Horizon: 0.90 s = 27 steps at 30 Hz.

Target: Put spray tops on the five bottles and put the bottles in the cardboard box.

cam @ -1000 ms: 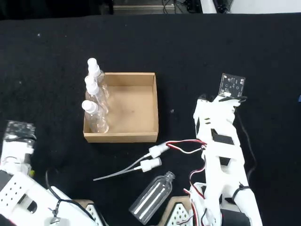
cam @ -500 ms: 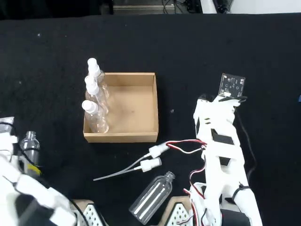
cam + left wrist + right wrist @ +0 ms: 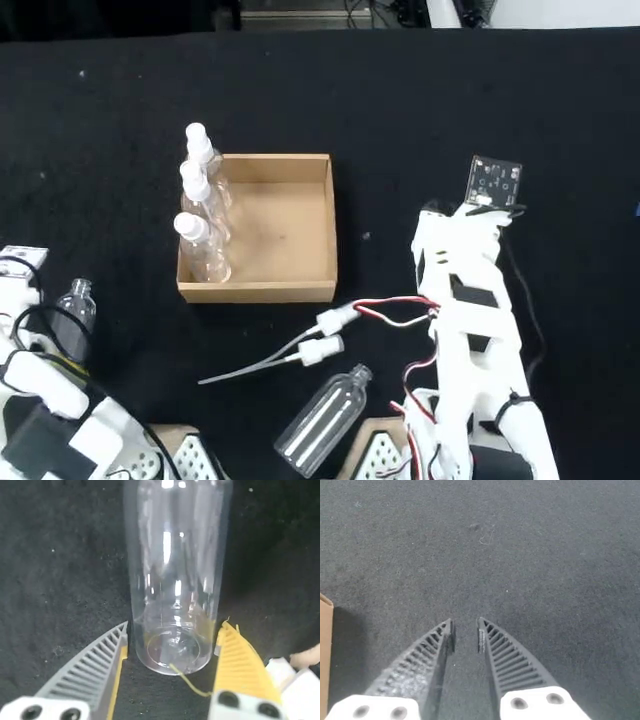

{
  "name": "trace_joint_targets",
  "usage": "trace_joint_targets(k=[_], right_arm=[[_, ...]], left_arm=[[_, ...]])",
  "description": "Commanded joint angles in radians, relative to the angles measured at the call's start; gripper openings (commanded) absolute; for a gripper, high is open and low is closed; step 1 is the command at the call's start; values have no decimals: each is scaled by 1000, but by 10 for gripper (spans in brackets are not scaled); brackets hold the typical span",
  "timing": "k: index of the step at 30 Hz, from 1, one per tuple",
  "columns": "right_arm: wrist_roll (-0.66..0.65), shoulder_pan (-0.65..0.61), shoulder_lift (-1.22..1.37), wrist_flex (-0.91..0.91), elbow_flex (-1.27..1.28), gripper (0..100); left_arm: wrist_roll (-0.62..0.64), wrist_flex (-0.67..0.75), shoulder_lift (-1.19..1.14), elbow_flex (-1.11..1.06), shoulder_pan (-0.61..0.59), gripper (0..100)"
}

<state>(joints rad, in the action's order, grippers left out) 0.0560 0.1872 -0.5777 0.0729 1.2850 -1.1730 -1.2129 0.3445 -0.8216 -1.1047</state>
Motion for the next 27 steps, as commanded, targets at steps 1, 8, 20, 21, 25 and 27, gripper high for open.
trace_joint_targets(k=[1, 8, 20, 21, 25, 27], right_arm=[[2, -21, -47, -21, -31, 58], [2, -21, -47, -21, -31, 58], [2, -21, -47, -21, -31, 59], [2, -21, -47, -21, -31, 59], [2, -21, -47, -21, -31, 59], [2, -21, -47, -21, -31, 59]], left_arm=[[-41, -11, -2, 54, 16, 258], [-28, 15, -2, 4, 61, 261], [74, 170, 9, -87, 68, 256], [74, 170, 9, -87, 68, 255], [84, 169, 11, -87, 76, 106], [123, 169, 12, -85, 79, 17]])
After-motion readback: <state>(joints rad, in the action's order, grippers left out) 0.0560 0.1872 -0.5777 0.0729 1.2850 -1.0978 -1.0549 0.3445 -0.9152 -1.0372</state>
